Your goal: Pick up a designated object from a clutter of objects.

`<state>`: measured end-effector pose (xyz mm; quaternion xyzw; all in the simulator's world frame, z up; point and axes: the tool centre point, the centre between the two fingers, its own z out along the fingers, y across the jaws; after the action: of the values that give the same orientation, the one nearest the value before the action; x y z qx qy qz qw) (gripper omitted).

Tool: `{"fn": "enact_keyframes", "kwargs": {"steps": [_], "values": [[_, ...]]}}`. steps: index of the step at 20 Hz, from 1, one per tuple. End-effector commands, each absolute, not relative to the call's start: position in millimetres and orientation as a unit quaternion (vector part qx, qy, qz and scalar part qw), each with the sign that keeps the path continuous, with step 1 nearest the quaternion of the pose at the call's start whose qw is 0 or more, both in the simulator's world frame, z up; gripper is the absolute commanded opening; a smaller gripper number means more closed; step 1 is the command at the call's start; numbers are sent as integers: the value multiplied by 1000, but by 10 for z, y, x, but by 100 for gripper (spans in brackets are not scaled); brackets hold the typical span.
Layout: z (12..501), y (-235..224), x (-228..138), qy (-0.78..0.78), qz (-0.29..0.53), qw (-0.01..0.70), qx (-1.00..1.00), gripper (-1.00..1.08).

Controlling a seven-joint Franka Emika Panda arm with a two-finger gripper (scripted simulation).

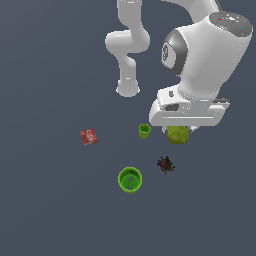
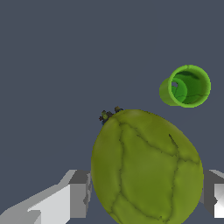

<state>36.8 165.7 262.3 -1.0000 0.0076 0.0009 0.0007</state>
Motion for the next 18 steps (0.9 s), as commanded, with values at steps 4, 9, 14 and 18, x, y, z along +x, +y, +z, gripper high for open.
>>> {"fn": "enact_keyframes", "kwargs": {"steps": [4,9,14,18], "values": [[3131,1734,535,8,0,1,-1000,-100],[3507,1794,668,8,0,1,-1000,-100],[3827,1846,787,8,0,0,-1000,-100],[4046,1883,871,8,0,0,-1000,-100]]}}
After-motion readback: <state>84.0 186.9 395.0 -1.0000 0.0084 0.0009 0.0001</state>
